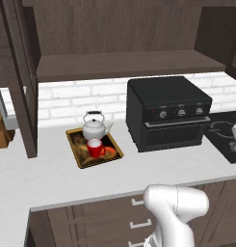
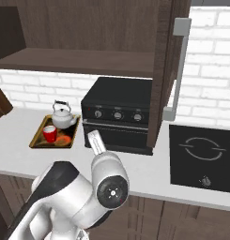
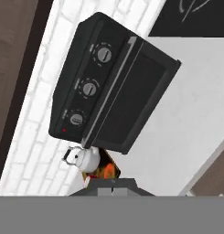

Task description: Pick the kettle from the counter and place it on the tray. Then pick the mug from the cabinet and place it on the tray. Then close the cabinet doors.

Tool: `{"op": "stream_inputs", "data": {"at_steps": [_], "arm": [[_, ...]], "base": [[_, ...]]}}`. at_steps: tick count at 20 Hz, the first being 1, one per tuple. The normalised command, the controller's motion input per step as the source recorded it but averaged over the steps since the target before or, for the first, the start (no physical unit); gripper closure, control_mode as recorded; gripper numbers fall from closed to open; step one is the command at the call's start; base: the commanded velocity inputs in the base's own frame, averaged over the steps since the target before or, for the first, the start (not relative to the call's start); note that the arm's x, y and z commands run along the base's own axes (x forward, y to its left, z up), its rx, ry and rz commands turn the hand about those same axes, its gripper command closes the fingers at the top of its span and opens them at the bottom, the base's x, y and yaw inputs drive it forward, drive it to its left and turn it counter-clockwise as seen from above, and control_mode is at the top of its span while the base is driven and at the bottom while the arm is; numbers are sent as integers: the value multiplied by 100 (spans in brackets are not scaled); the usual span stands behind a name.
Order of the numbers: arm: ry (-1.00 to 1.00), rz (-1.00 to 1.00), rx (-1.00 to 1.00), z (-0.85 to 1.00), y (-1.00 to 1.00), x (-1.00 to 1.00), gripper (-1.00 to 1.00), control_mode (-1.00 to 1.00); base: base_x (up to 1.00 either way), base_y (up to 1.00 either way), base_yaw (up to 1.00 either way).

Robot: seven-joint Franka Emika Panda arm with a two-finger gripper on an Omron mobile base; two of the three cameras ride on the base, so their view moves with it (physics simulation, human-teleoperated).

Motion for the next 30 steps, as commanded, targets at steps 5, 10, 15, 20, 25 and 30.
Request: {"op": "stream_inputs", "data": {"at_steps": [5, 10, 15, 20, 25, 30], "arm": [[-8, 0, 12, 0, -20, -13, 100, -100], [-2, 1, 11, 0, -25, -15, 100, -100], [-15, 0, 5, 0, -49, -13, 100, -100], [-9, -2, 4, 0, -68, 0, 100, -100], [-6, -3, 4, 0, -67, 0, 100, -100], [-1, -1, 6, 0, -57, 0, 100, -100]], "base": [[0, 0, 0], [0, 0, 0], [0, 0, 0], [0, 0, 0], [0, 0, 0], [0, 0, 0]]}}
